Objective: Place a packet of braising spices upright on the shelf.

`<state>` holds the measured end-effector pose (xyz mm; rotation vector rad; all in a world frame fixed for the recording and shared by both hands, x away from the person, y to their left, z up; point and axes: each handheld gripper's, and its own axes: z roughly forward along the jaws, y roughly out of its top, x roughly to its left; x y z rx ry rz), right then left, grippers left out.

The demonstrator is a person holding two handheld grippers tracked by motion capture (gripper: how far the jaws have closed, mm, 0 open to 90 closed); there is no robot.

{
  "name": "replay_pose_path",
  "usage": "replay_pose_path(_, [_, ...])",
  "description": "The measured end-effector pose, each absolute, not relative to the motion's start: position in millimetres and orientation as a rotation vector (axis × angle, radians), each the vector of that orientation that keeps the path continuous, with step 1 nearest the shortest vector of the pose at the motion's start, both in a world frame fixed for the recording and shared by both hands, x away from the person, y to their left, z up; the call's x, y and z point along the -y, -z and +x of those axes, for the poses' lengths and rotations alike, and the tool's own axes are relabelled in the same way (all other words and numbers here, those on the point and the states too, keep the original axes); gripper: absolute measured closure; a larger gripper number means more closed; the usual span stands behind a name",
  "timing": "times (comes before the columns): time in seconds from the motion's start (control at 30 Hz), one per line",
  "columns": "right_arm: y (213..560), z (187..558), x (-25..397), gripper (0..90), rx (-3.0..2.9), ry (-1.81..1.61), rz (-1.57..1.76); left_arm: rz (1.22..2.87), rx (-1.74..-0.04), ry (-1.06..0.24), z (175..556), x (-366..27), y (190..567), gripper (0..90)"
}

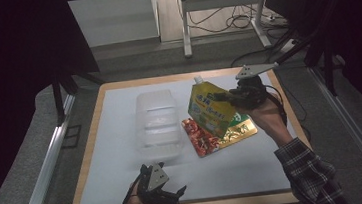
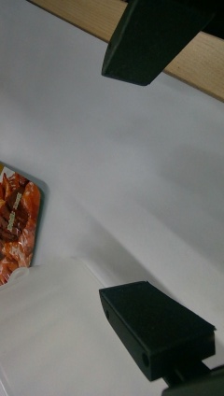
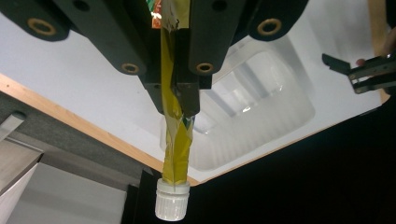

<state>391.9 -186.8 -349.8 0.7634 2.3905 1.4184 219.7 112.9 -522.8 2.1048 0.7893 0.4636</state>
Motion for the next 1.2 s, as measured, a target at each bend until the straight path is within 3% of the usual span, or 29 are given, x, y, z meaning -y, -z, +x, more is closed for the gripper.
replay_pose_path(1.2, [328.9, 458.4, 119.6, 87.9, -2.44, -1.423, 0.61, 2.038, -0.828, -0.408, 223.1, -120.3, 522.5, 0.0])
